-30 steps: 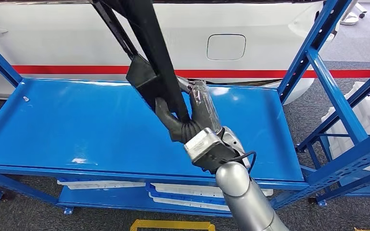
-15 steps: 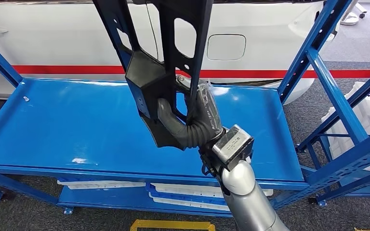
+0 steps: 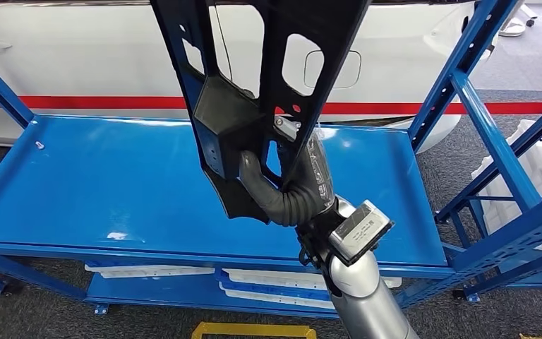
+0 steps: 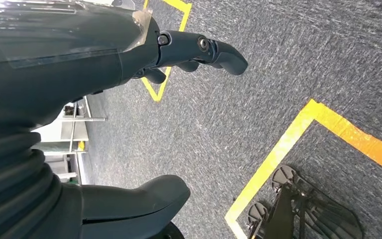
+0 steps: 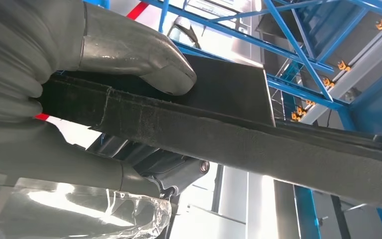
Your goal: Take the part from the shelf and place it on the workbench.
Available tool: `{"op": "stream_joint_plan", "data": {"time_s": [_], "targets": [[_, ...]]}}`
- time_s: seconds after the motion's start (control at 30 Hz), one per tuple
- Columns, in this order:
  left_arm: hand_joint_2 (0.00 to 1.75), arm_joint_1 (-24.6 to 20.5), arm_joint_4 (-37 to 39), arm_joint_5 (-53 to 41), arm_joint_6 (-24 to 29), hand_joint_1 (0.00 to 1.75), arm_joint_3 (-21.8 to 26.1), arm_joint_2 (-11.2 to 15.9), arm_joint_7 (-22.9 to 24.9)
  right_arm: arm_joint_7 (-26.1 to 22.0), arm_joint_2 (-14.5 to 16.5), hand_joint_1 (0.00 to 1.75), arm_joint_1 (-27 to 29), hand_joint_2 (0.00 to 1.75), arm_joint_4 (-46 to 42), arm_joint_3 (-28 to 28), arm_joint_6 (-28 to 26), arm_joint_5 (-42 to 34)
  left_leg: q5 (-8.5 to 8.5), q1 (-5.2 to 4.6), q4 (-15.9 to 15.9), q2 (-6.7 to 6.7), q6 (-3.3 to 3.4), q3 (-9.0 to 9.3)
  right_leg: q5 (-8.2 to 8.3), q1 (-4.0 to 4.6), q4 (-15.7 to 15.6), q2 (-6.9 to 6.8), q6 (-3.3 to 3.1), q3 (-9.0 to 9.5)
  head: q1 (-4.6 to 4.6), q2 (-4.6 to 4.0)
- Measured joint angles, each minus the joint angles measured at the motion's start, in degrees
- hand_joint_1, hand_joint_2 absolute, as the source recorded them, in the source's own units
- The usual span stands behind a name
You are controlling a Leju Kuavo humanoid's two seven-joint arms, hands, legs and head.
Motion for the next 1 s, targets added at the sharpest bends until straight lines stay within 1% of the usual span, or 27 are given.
{"op": "stream_joint_plan", "data": {"time_s": [0.03, 0.07, 0.13, 0.17, 0.2, 0.23, 0.27, 0.3, 0.33, 0.37, 0.4, 0.43, 0.47, 0.5, 0.53, 0.57, 0.63, 0.67, 0.7, 0.73, 0.77, 0.8, 0.83, 0.87, 0.9, 0.93, 1.0], "targets": [[1.75, 0.0, 0.0, 0.0, -0.2, 0.0, 0.0, 0.0, 0.0, -0.2, -0.1, 1.75, 0.1, 1.75, -0.1, 0.0, -0.1, 0.0, 0.39, 0.19, -0.5, 0.14, 0.24, 0.21, -0.9, 0.04, 1.4, -0.05, 0.03, -0.57, 0.03, 0.0], [1.75, 0.0, 0.0, 0.0, -0.4, 0.0, 0.0, 0.0, 0.0, -0.3, -0.4, 1.75, 0.2, 1.75, -0.2, 0.0, -0.2, 0.0, 0.66, 0.41, -0.9, 0.3, 0.41, 0.37, -2.34, 0.01, 3.8, -0.11, -0.07, -1.6, 0.08, 0.0], [1.75, 0.0, 0.0, 0.0, -0.6, 0.0, 0.1, 0.0, 0.0, -0.5, -0.9, 1.75, 0.7, 1.75, -0.2, 0.1, -0.3, -0.1, 0.79, 0.47, -1.0, 0.51, 0.5, 0.28, -5.61, -0.38, 10.9, -0.16, -0.07, -4.61, 0.14, 0.0], [1.75, 0.0, 0.0, 0.0, -0.6, 0.0, 0.1, 0.0, 0.0, -0.6, -1.2, 1.75, 1.0, 1.75, -0.2, 0.1, -0.3, -0.1, 0.83, 0.53, -1.0, 0.6, 0.43, 0.19, -6.57, -0.67, 13.7, -0.18, 0.22, -5.77, 0.14, 0.0], [1.75, 0.0, 0.0, 0.0, -0.6, 0.0, 0.1, 0.0, 0.0, -0.6, -1.4, 1.75, 1.3, 1.75, -0.2, 0.1, -0.3, -0.1, 0.9, 0.64, -1.0, 0.67, 0.3, 0.09, -6.66, -0.99, 14.7, -0.23, 0.78, -6.06, 0.13, 0.0], [1.75, 0.0, 0.0, 0.0, -0.6, 0.0, 0.2, -0.1, 0.0, -0.6, -1.6, 1.75, 1.4, 1.75, -0.2, 0.1, -0.3, -0.1, 0.97, 0.82, -0.9, 0.72, 0.08, 0.0, -5.84, -1.34, 13.5, -0.31, 1.56, -5.24, 0.13, 0.0], [1.75, 0.0, 0.0, 0.0, -0.6, 0.0, 0.2, -0.1, 0.0, -0.6, -1.7, 1.75, 1.5, 1.75, -0.2, 0.1, -0.3, -0.1, 1.02, 1.06, -0.8, 0.75, -0.23, -0.08, -4.38, -1.73, 10.2, -0.43, 2.44, -3.38, 0.13, 0.0], [1.75, 0.0, 0.0, 0.0, -0.7, 0.0, 0.2, -0.1, 0.0, -0.6, -1.8, 1.75, 1.5, 1.75, -0.3, 0.1, -0.3, -0.1, 1.04, 1.25, -0.6, 0.75, -0.65, -0.2, -3.12, -2.09, 5.9, -0.56, 3.21, -1.12, 0.14, 0.0], [1.75, 0.0, 0.0, 0.0, -0.7, 0.0, 0.2, 0.0, 0.0, -0.6, -1.9, 1.75, 1.5, 1.75, -0.3, 0.1, -0.3, -0.1, 1.07, 1.37, -0.4, 0.7, -1.15, -0.39, -1.96, -2.13, 2.7, -0.43, 3.56, 0.78, 0.13, 0.0], [1.75, 0.0, 0.0, 0.0, -0.7, 0.0, 0.2, 0.0, 0.0, -0.6, -1.9, 1.75, 1.5, 1.75, -0.3, 0.1, -0.3, -0.1, 1.1, 1.37, -0.2, 0.64, -1.66, -0.55, -1.37, -2.13, 0.6, -0.26, 3.54, 1.93, 0.16, 0.0], [1.75, 0.0, 0.0, 0.0, -0.7, 0.0, 0.2, 0.0, 0.0, -0.6, -2.0, 1.75, 1.5, 1.75, -0.3, 0.1, -0.3, -0.1, 1.2, 1.31, 0.0, 0.55, -2.15, -0.72, -1.26, -2.05, -0.1, -0.04, 3.16, 2.25, 0.13, 0.0], [1.75, 0.0, 0.0, 0.0, -0.7, 0.0, 0.3, 0.0, 0.0, -0.8, -2.0, 1.75, 1.6, 1.75, -0.3, 0.1, -0.3, -0.1, 1.38, 1.33, 0.1, 0.47, -2.6, -0.85, -1.03, -1.85, 0.2, 0.23, 2.63, 2.08, 0.13, 0.0], [1.75, 0.0, 0.0, 0.0, -0.7, 0.0, 0.3, 0.0, 0.0, -0.9, -2.1, 1.75, 1.6, 1.75, -0.3, 0.1, -0.3, -0.2, 1.53, 1.45, 0.1, 0.43, -2.99, -0.93, -0.97, -1.93, 0.1, 0.25, 2.08, 1.76, 0.13, 0.0], [1.75, 0.0, 0.0, 0.0, -0.7, 0.0, 0.3, 0.0, 0.0, -1.1, -2.1, 1.75, 1.6, 1.75, -0.4, 0.1, -0.3, -0.2, 1.25, 1.67, 0.4, 0.4, -3.29, -1.15, -0.76, -1.97, 0.2, 0.26, 1.53, 1.49, 0.08, 0.0], [1.75, 0.0, 0.0, 0.0, -0.7, 0.0, 0.3, 0.0, 0.0, -1.3, -2.1, 1.75, 1.6, 1.75, -0.4, 0.1, -0.3, -0.3, 0.16, 1.87, 1.3, 0.39, -3.5, -1.61, -0.42, -1.95, 0.2, 0.25, 0.95, 1.2, 0.1, 0.0], [1.75, 0.0, 0.0, -0.1, -0.7, 0.0, 0.3, 0.0, 0.0, -1.4, -2.1, 1.75, 1.6, 1.75, -0.4, 0.1, -0.3, -0.5, -1.78, 2.0, 3.4, 0.35, -3.61, -2.44, -0.03, -1.91, 0.1, 0.22, 0.35, 0.83, 0.07, 0.0], [1.75, 0.0, 0.0, -0.2, -0.7, 0.0, 0.3, 0.0, 0.0, -1.6, -2.1, 1.75, 1.7, 1.75, -0.4, 0.1, -0.1, -0.7, -6.82, 2.02, 10.6, 0.2, -3.71, -4.94, 0.68, -1.48, 0.2, 0.16, -0.57, -0.06, 0.05, 0.0], [1.75, 0.0, 0.0, -0.3, -0.6, 0.0, 0.3, 0.0, 0.0, -1.6, -2.2, 1.75, 1.8, 1.75, -0.4, 0.1, 0.1, -0.8, -8.54, 2.01, 14.0, 0.12, -3.71, -5.93, 1.03, -1.2, 0.2, 0.14, -0.84, -0.55, 0.04, 0.0], [1.75, 0.0, 0.0, -0.3, -0.5, 0.0, 0.3, -0.1, 0.0, -1.7, -2.2, 1.75, 1.8, 1.75, -0.4, 0.1, 0.3, -0.9, -9.2, 2.0, 16.0, 0.07, -3.63, -6.19, 1.38, -0.93, 0.2, 0.13, -1.0, -1.03, 0.04, 0.0], [1.75, -0.1, 0.0, -0.3, -0.4, 0.0, 0.3, -0.1, 0.0, -1.8, -2.3, 1.75, 1.9, 1.75, -0.4, 0.1, 0.4, -0.9, -8.81, 1.97, 15.9, 0.05, -3.42, -5.4, 1.72, -0.7, 0.2, 0.13, -1.06, -1.46, 0.04, 0.0], [1.75, -0.1, 0.0, -0.3, -0.3, 0.0, 0.3, -0.2, 0.0, -1.9, -2.3, 1.75, 1.9, 1.75, -0.4, 0.1, 0.6, -0.9, -7.64, 1.89, 13.7, 0.05, -3.09, -3.49, 2.04, -0.51, 0.2, 0.14, -1.05, -1.82, 0.03, 0.0], [1.75, -0.2, 0.0, -0.4, -0.3, 0.0, 0.3, -0.2, 0.0, -2.0, -2.3, 1.75, 1.8, 1.75, -0.4, 0.1, 0.7, -0.9, -6.3, 1.75, 9.8, 0.05, -2.62, -0.73, 2.35, -0.38, 0.2, 0.15, -0.97, -2.09, 0.04, 0.0], [1.75, -0.4, 0.0, -0.4, -0.3, 0.0, 0.3, -0.2, 0.0, -2.1, -2.4, 1.75, 1.8, 1.75, -0.4, 0.1, 0.8, -0.9, -5.52, 1.52, 5.9, 0.08, -2.2, 1.95, 2.65, -0.21, 0.2, 0.15, -0.8, -2.31, 0.04, 0.0], [1.75, -0.5, 0.0, -0.4, -0.3, 0.0, 0.3, -0.3, 0.0, -2.2, -2.4, 1.75, 1.7, 1.75, -0.4, 0.1, 0.9, -0.9, -4.94, 1.22, 2.8, 0.08, -1.89, 3.9, 2.95, -0.17, 0.2, 0.1, -0.53, -2.46, 0.08, 0.0], [1.75, -0.6, 0.0, -0.5, -0.3, 0.0, 0.3, -0.3, 0.0, -2.3, -2.4, 1.75, 1.7, 1.75, -0.4, 0.1, 1.0, -0.8, -4.8, 0.88, 1.0, 0.08, -1.68, 4.95, 3.23, -0.2, 0.2, 0.02, -0.19, -2.54, 0.09, 0.0], [1.75, -0.7, 0.0, -0.5, -0.3, 0.0, 0.3, -0.3, 0.0, -2.4, -2.4, 1.75, 1.7, 1.75, -0.4, 0.1, 1.0, -0.8, -4.8, 0.55, 0.5, 0.08, -1.56, 5.07, 3.53, -0.29, 0.1, -0.07, 0.22, -2.63, 0.09, 0.0], [1.75, -0.7, 0.0, -0.5, -0.4, 0.0, 0.3, -0.3, 0.0, -2.6, -2.6, 1.75, 1.7, 1.75, -0.4, 0.2, 1.1, -0.6, -3.83, 0.27, -0.1, 0.26, -0.98, 4.7, 3.84, -0.55, 0.2, -0.21, 1.03, -2.87, 0.08, 0.0]]}}
